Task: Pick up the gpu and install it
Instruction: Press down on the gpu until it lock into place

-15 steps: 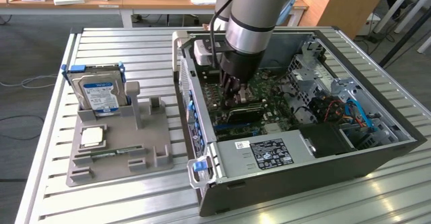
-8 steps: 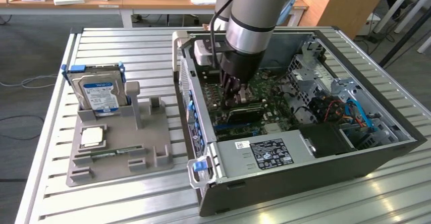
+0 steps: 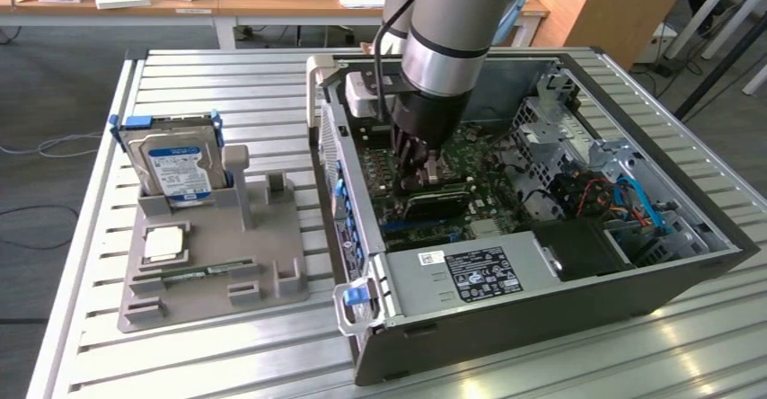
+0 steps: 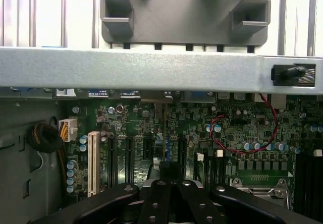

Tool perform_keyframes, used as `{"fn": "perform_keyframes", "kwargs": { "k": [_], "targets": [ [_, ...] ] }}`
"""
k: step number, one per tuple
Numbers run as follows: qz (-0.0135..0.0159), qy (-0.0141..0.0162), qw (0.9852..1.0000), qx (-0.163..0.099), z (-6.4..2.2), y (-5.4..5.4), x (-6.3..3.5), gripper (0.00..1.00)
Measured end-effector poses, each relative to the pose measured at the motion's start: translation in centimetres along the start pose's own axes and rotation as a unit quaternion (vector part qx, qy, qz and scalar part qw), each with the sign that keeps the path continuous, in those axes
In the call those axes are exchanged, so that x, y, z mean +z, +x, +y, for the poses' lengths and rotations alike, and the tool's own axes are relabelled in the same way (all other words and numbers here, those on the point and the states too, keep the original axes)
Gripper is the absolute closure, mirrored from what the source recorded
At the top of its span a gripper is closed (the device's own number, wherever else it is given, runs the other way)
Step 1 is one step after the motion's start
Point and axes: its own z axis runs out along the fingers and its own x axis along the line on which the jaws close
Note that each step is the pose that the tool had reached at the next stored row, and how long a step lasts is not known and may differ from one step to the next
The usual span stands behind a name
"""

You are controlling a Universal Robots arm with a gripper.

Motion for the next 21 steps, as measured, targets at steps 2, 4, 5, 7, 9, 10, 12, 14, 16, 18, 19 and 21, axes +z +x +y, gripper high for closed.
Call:
{"fn": "perform_keyframes", "kwargs": {
  "k": [2, 4, 5, 7, 9, 10, 12, 14, 16, 18, 19, 21],
  "targets": [
    [0.0, 0.0, 1.0, 0.0, -0.01, 0.0, 0.0, 0.89],
    [-0.0001, 0.0, 1.0, 0.0, -0.02, -0.01, 0.01, 0.89],
    [-0.0001, 0.0, 1.0, 0.0, -0.03, -0.01, 0.01, 0.89],
    [-0.0001, 0.0, 1.0, 0.0, -0.05, -0.03, 0.01, 0.89],
    [-0.0001, 0.0001, 1.0, 0.0, -0.08, -0.04, 0.01, 0.89],
    [-0.0001, 0.0001, 1.0, 0.0, -0.1, -0.05, 0.01, 0.89],
    [-0.0002, 0.0001, 1.0, 0.0, -0.13, -0.08, 0.01, 0.89],
    [-0.0002, 0.0001, 1.0, 0.0, -0.16, -0.1, 0.01, 0.89],
    [-0.0002, 0.0, 1.0, 0.0, -0.17, -0.1, 0.01, 0.89],
    [-0.0002, 0.0, 1.0, 0.0, -0.17, -0.11, 0.0, 0.89],
    [-0.0002, 0.0, 1.0, 0.0, -0.17, -0.11, 0.0, 0.89],
    [-0.0002, 0.0, 1.0, 0.0, -0.19, -0.11, 0.0, 0.89]
  ]
}}
